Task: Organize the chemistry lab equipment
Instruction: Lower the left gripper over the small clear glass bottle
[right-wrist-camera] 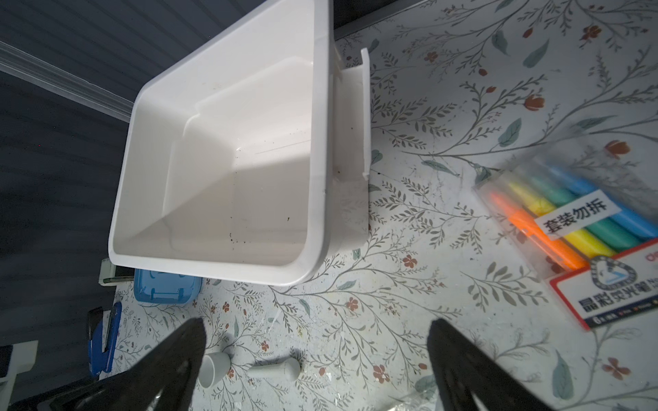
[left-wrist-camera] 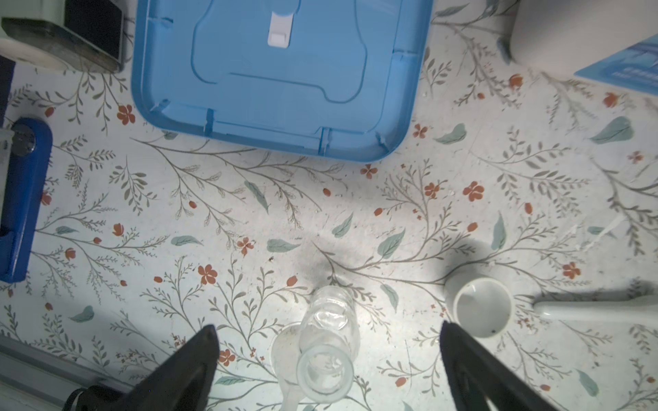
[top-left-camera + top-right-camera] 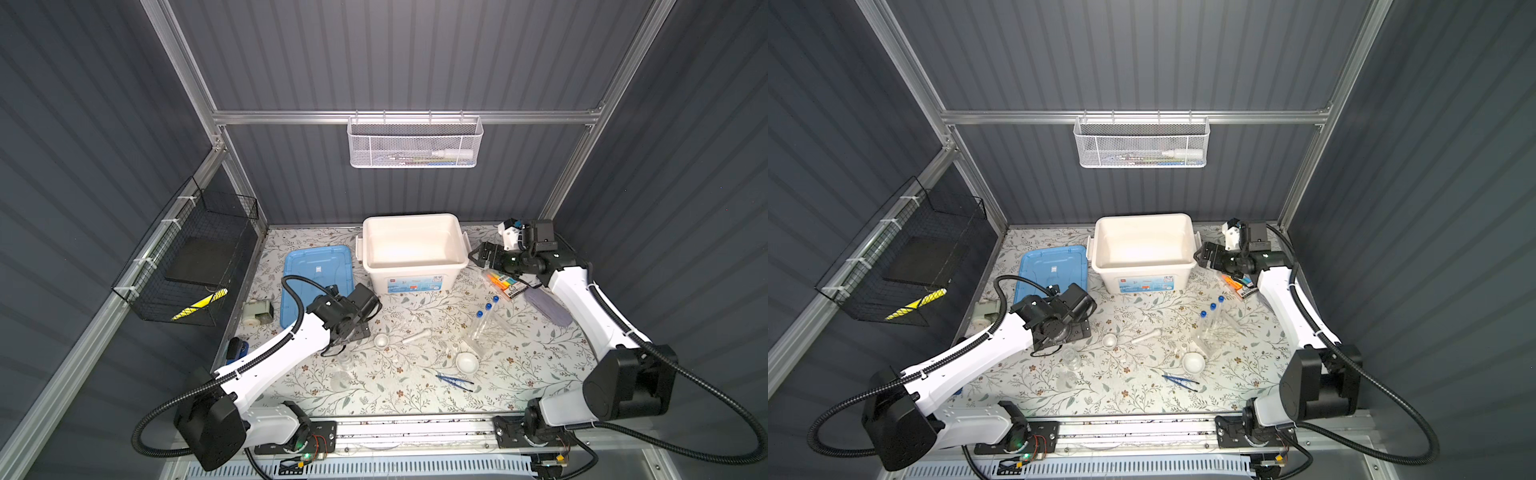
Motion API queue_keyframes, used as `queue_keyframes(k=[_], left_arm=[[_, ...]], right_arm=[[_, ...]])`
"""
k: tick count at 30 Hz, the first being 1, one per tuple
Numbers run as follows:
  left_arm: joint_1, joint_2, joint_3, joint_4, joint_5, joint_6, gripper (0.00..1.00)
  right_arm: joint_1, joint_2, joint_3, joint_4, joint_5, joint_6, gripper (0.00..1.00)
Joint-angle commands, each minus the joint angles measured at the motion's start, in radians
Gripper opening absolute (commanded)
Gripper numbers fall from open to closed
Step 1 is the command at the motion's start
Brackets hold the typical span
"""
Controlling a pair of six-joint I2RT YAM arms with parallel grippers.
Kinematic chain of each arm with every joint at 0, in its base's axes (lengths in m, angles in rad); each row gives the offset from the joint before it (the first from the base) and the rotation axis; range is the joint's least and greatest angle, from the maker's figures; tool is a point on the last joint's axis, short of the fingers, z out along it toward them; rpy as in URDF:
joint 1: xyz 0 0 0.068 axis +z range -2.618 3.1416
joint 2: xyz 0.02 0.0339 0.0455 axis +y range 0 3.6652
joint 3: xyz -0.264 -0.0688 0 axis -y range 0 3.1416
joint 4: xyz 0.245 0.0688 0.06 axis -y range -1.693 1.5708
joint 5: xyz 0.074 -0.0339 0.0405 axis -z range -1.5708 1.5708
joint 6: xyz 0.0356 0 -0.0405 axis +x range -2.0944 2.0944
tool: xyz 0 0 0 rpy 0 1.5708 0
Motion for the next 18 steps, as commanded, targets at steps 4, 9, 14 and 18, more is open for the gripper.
queue_keyframes(k=[4,9,14,18], left_arm=[[-0.006,-0.046,-0.110,0.057,0.079,-0.054,0.93],[-0.006,-0.061,-0.144,0.087,0.115,-0.054,0.86],[-0.006,-0.045,-0.133,0.080,0.135,-0.040,0.78],[-0.006,-0.046,-0.139,0.066,0.151,-0.049,0.74]], right_arm=[[-0.004,-0.049,-0.038,-0.016,0.026,0.016,0.99],[-0.004,-0.063,-0.050,-0.020,0.037,0.029,0.99],[-0.004,-0.062,-0.045,-0.026,0.040,0.031,0.99],[-0.004,-0.054,-0.038,-0.029,0.040,0.029,0.99]])
